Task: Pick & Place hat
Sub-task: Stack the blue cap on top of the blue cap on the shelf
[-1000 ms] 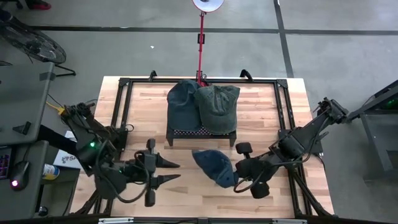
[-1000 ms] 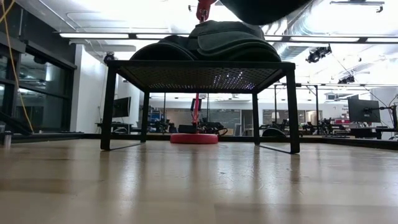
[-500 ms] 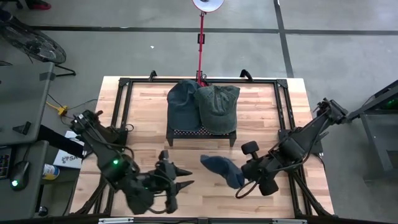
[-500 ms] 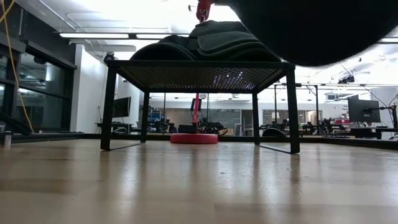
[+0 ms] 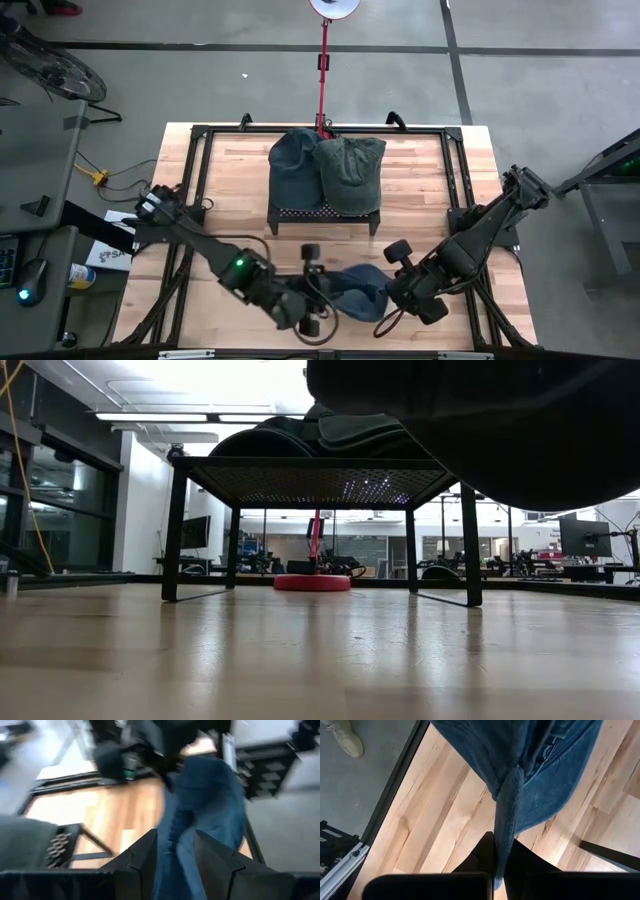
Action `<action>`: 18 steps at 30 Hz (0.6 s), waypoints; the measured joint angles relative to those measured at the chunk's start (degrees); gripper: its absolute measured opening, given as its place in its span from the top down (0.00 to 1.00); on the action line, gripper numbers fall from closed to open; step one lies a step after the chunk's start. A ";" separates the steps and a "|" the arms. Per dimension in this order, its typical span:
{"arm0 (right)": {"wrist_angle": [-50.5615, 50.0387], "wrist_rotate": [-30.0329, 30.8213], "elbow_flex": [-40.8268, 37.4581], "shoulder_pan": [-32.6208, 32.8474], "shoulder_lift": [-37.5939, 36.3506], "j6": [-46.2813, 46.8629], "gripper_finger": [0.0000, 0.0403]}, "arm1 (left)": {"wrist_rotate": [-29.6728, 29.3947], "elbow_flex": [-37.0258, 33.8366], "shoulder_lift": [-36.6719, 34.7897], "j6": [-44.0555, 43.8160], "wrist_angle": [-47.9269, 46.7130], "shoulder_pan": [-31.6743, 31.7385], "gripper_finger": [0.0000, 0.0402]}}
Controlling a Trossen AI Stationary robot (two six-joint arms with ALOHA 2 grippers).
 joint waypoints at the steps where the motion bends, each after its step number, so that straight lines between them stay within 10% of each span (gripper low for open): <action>1: -0.02 0.08 0.00 0.00 0.00 0.01 0.99 | 2.67 0.00 0.27 1.68 0.21 0.46 0.69; 18: -0.91 0.95 0.00 0.00 0.00 0.85 0.99 | 21.80 -0.01 2.28 3.97 -3.77 2.56 0.39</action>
